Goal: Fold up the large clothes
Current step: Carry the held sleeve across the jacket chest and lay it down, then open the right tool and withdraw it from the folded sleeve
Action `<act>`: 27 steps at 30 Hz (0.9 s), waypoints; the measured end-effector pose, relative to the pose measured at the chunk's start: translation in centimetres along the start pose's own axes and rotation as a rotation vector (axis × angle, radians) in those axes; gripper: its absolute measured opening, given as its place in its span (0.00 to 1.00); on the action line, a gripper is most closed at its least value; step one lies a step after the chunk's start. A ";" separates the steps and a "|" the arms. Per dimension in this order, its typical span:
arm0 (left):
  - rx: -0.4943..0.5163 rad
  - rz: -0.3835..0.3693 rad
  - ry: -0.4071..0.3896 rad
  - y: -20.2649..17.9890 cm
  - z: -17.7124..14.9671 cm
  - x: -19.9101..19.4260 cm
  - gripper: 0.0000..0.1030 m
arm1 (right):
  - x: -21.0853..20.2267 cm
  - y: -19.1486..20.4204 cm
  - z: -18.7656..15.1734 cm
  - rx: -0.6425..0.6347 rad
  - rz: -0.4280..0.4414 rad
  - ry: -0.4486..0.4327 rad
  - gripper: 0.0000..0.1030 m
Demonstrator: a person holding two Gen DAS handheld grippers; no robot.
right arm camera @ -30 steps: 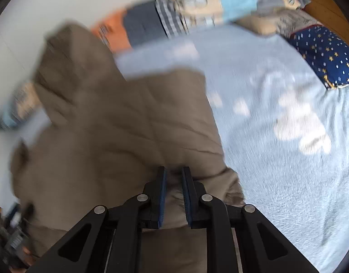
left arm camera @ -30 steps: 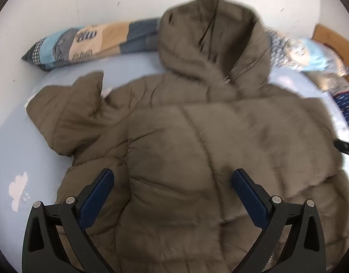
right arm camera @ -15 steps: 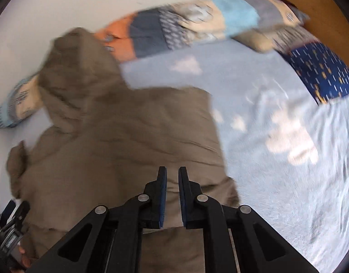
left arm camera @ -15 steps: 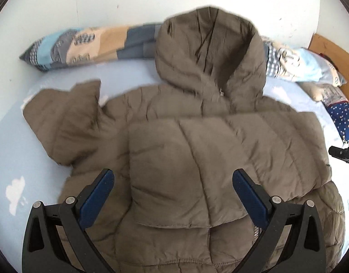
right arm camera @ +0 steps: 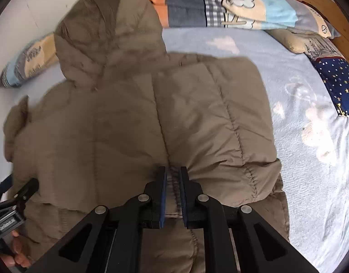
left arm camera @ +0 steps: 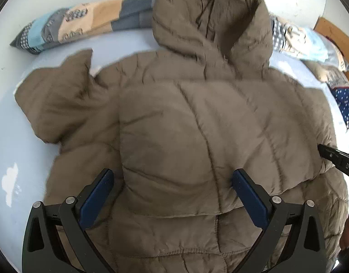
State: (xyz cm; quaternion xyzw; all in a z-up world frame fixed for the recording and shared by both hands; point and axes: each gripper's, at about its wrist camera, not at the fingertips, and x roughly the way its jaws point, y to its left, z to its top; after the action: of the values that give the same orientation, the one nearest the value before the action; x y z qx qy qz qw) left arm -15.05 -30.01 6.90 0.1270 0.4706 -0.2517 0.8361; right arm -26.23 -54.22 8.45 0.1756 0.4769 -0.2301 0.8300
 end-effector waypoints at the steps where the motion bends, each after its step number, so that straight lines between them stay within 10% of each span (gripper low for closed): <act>1: -0.004 -0.004 -0.016 0.0 0.2 -0.5 1.00 | -0.5 0.3 -0.1 -0.003 0.005 -0.011 0.09; 18: -0.091 -0.032 -0.146 3.3 1.3 -6.0 1.00 | -15.5 8.4 -9.1 -0.068 0.244 -0.167 0.13; 23: -0.115 -0.019 -0.153 4.2 1.5 -6.3 1.00 | -16.3 11.6 -11.9 -0.152 0.333 -0.151 0.20; 27: -0.128 -0.006 -0.149 4.7 1.5 -6.1 1.00 | -13.4 11.9 -12.2 -0.198 0.246 -0.142 0.21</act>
State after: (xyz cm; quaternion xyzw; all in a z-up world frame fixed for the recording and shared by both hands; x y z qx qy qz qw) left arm -14.02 -24.89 12.75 0.0529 0.4227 -0.2326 0.8743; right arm -34.27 -35.23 15.15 0.1335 0.4122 -0.0906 0.8967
